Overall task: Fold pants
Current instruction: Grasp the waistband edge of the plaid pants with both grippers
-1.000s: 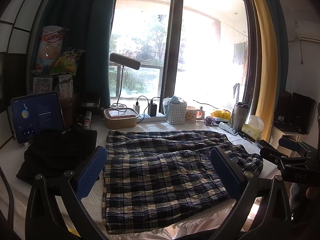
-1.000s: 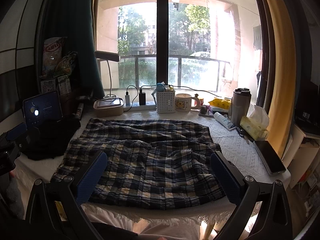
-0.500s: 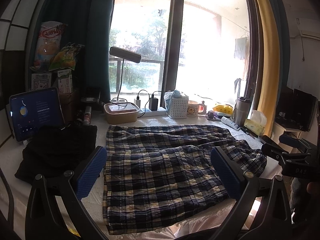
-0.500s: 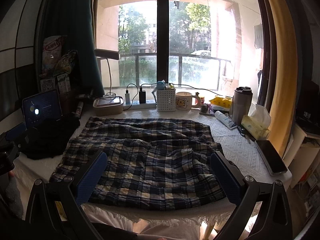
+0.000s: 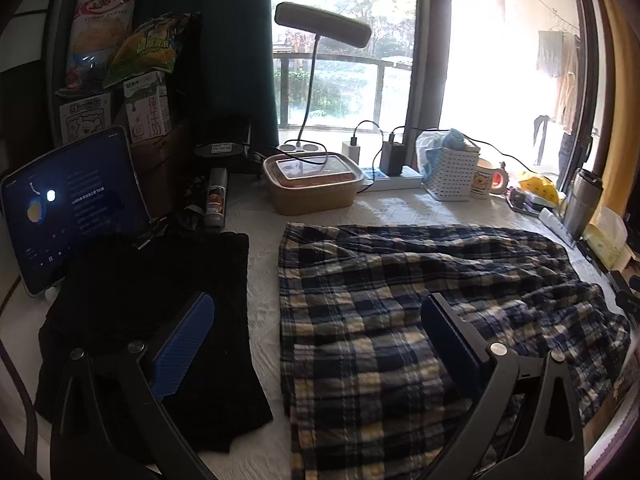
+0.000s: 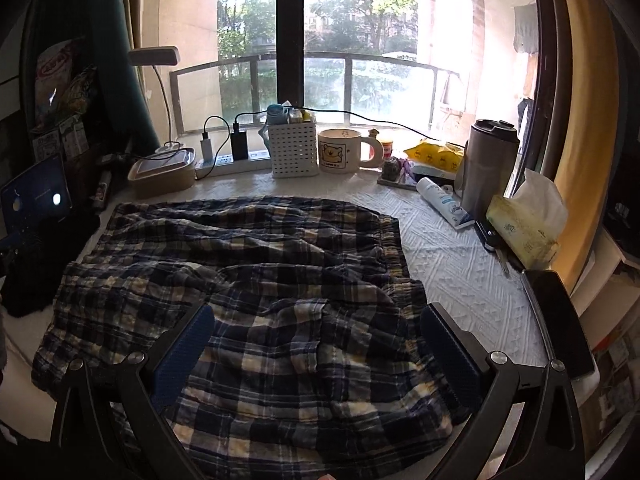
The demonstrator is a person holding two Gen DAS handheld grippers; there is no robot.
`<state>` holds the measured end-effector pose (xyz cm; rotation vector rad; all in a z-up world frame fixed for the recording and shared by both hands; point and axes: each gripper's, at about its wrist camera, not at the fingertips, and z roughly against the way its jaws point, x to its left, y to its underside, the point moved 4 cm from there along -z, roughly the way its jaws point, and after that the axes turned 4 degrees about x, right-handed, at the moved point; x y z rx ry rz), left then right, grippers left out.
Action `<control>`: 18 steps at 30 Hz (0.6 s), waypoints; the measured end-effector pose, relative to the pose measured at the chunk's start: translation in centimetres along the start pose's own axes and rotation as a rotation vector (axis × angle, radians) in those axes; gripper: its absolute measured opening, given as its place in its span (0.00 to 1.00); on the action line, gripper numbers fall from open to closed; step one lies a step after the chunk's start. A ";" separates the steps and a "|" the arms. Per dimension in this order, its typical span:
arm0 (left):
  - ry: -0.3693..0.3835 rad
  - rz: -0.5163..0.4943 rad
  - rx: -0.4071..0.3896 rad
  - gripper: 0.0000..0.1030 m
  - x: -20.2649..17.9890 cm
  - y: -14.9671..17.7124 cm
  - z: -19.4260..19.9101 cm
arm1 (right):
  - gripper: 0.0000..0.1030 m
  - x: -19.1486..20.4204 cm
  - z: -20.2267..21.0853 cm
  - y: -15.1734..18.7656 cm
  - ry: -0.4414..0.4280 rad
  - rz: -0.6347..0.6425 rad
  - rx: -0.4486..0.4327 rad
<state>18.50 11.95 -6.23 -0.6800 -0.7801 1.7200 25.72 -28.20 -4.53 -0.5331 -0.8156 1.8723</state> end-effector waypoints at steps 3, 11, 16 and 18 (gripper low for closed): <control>0.039 -0.028 0.064 0.99 0.2 -1.7 -4.0 | 1.00 -1.7 -2.4 -2.3 -0.020 0.009 0.030; 0.082 -0.039 0.186 0.99 1.4 -6.4 -13.6 | 1.00 -6.6 -8.4 -9.1 -0.041 0.025 0.047; 0.053 -0.058 0.257 0.95 1.5 -7.2 -18.8 | 0.94 -9.2 -13.7 -11.0 -0.055 0.020 0.121; 0.050 -0.054 0.284 0.95 1.6 -7.2 -20.0 | 0.91 -9.9 -15.9 -11.1 -0.088 0.001 0.165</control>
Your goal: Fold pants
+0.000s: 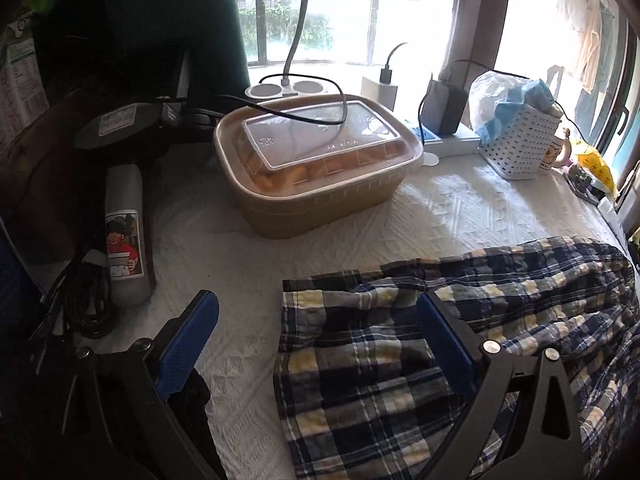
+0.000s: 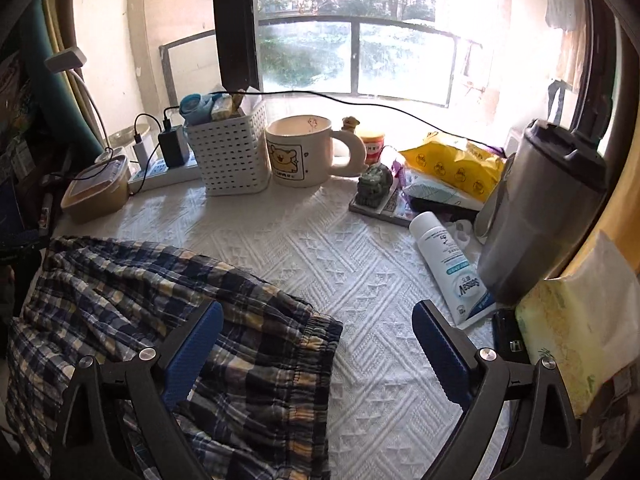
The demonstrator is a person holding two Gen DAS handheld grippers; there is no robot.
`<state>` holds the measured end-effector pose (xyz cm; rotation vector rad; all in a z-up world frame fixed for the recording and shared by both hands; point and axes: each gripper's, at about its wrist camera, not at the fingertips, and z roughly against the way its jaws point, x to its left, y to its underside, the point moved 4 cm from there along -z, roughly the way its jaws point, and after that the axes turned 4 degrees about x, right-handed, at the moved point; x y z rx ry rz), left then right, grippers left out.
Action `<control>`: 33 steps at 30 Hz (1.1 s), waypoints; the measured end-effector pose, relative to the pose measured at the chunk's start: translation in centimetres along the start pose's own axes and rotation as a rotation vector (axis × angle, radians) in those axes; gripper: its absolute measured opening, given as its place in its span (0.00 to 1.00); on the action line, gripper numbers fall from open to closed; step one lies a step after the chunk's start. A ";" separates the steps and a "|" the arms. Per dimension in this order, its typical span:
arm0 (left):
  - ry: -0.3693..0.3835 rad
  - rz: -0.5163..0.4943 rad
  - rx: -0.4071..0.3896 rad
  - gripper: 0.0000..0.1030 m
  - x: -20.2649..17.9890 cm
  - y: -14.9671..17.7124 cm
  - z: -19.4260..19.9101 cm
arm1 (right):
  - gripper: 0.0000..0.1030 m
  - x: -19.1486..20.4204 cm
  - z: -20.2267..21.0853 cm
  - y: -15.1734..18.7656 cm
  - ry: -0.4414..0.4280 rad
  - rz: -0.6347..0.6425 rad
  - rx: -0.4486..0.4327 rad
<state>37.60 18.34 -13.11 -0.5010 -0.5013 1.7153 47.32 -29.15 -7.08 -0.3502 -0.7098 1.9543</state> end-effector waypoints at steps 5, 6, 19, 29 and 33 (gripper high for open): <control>0.030 0.003 0.074 0.95 0.4 0.4 -2.1 | 0.84 -0.5 -3.6 0.2 -0.081 -0.028 0.098; 0.029 -0.006 0.074 0.95 0.2 0.5 -2.1 | 0.83 -0.3 -4.0 0.2 -0.091 -0.017 0.103; 0.101 -0.045 0.063 0.15 -1.1 1.0 -2.4 | 0.28 2.2 -6.4 0.6 -0.214 0.069 0.180; 0.124 -0.065 -0.113 0.05 -0.9 -2.3 0.5 | 0.26 2.9 -3.5 -4.1 -0.005 0.173 -0.033; 0.112 -0.072 -0.150 0.05 -0.5 -4.3 1.1 | 0.26 2.6 -3.6 -7.0 0.046 0.185 -0.082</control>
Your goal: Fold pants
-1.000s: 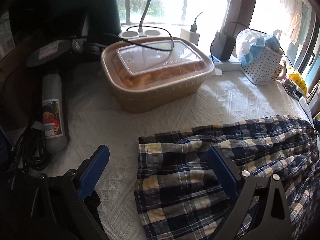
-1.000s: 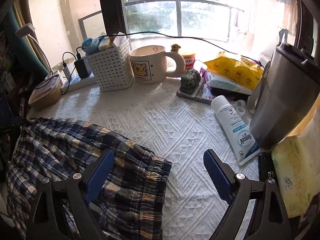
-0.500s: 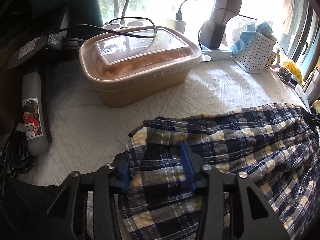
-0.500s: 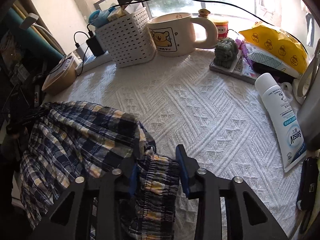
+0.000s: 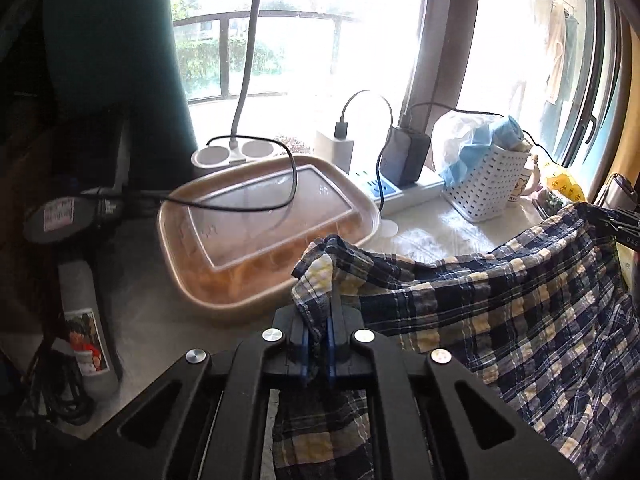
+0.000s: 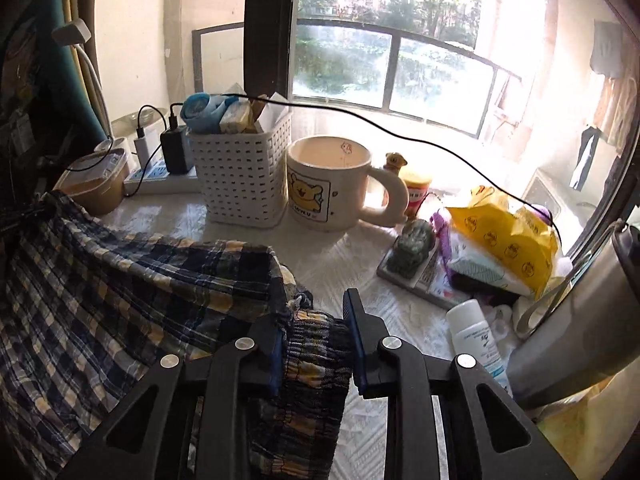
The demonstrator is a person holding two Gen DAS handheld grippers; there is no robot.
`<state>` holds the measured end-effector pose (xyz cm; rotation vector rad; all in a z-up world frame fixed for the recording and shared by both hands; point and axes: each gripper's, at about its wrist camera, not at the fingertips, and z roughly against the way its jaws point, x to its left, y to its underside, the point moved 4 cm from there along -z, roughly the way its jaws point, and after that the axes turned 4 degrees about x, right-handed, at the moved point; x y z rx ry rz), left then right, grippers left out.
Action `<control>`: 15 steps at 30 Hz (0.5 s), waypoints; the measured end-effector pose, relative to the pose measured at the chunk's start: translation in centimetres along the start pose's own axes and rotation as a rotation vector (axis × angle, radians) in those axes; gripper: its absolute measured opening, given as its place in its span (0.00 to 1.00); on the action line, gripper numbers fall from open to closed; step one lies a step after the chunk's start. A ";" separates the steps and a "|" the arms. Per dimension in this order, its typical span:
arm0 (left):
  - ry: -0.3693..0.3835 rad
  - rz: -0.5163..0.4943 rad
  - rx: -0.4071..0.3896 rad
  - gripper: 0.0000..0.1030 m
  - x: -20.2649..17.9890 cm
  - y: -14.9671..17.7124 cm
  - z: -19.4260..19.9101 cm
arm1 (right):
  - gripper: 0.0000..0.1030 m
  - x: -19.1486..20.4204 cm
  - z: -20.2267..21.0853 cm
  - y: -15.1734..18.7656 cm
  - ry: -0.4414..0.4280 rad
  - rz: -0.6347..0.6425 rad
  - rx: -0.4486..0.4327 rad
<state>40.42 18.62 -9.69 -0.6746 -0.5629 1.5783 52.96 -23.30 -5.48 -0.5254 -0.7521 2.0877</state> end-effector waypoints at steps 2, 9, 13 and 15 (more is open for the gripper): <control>-0.001 0.004 -0.020 0.05 -0.8 -1.1 -0.7 | 0.26 -0.5 -0.7 -0.9 0.018 -0.004 -0.009; -0.017 -0.016 0.026 0.16 -2.4 -1.8 -2.3 | 0.26 -2.2 -4.2 -1.3 0.068 -0.013 0.045; -0.024 0.017 0.002 0.85 -1.4 -1.1 -0.1 | 0.44 -2.1 -4.0 0.2 0.043 -0.019 0.070; -0.040 0.011 -0.018 0.88 -1.1 -0.7 1.6 | 0.76 -2.5 -2.2 0.6 0.013 -0.051 0.035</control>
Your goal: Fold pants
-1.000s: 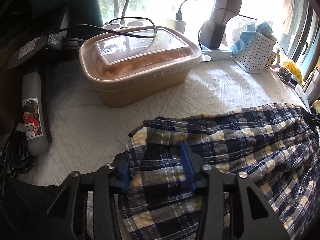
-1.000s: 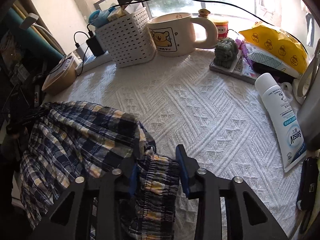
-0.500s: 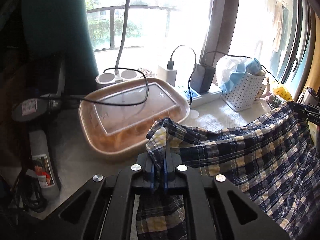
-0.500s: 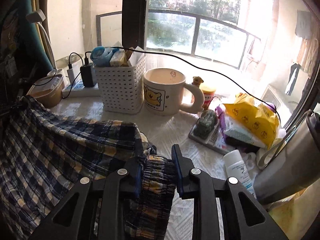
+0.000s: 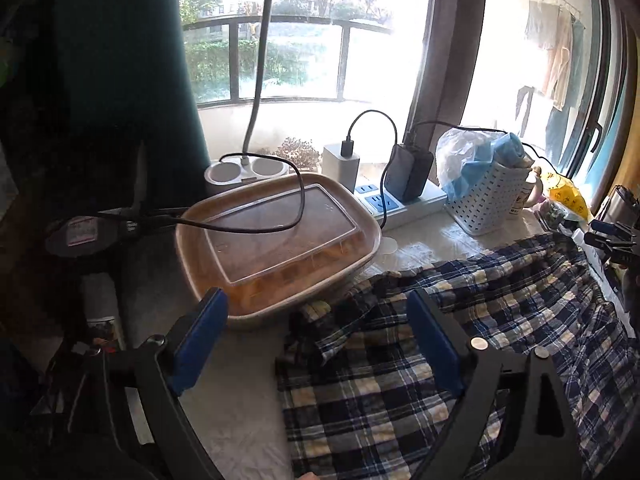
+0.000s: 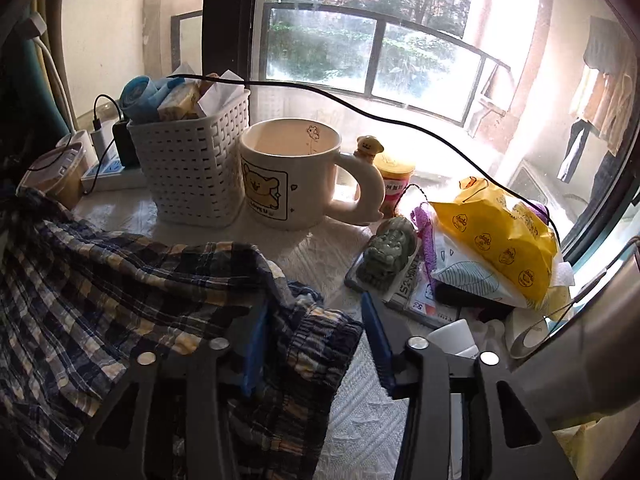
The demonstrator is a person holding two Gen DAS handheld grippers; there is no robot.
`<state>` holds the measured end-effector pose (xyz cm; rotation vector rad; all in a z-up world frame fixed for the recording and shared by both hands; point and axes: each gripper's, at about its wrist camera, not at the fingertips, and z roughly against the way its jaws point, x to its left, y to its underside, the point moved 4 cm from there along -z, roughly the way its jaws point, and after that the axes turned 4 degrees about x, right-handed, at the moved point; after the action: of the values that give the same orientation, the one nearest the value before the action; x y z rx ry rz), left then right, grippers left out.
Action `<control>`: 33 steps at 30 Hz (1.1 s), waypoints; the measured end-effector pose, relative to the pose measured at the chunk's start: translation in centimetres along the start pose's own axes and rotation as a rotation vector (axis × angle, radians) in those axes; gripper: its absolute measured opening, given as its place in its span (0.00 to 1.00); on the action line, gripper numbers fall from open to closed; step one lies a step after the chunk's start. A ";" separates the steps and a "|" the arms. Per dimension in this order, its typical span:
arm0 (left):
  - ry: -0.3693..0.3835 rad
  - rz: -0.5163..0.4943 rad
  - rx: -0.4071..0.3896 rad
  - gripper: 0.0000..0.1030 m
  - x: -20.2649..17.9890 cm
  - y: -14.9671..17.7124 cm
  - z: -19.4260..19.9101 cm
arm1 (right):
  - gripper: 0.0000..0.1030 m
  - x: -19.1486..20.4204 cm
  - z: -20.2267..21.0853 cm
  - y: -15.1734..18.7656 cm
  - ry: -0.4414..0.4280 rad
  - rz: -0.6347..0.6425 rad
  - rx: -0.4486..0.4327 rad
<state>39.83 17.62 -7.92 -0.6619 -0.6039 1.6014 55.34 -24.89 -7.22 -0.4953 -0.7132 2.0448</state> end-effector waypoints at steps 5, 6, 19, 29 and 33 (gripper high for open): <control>0.003 0.014 -0.025 0.88 0.1 2.3 4.7 | 0.83 -0.3 5.4 1.4 -0.013 -0.025 -0.054; 0.006 0.023 -0.027 0.88 -0.1 2.9 5.5 | 0.83 -0.1 6.5 1.8 -0.018 -0.023 -0.060; 0.134 0.208 0.018 0.88 -3.7 16.1 11.0 | 0.80 1.8 12.9 15.1 -0.142 -0.111 0.045; 0.159 0.235 0.088 0.88 -5.8 22.2 13.4 | 0.47 3.1 13.0 19.9 -0.170 -0.207 0.071; 0.162 0.258 0.116 0.88 -6.3 24.0 13.7 | 0.25 3.7 13.5 20.4 -0.134 -0.186 0.057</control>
<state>14.08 8.23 -14.88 -0.7981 -0.3135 1.7858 32.90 -34.73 -10.65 -0.2515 -0.7492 1.9303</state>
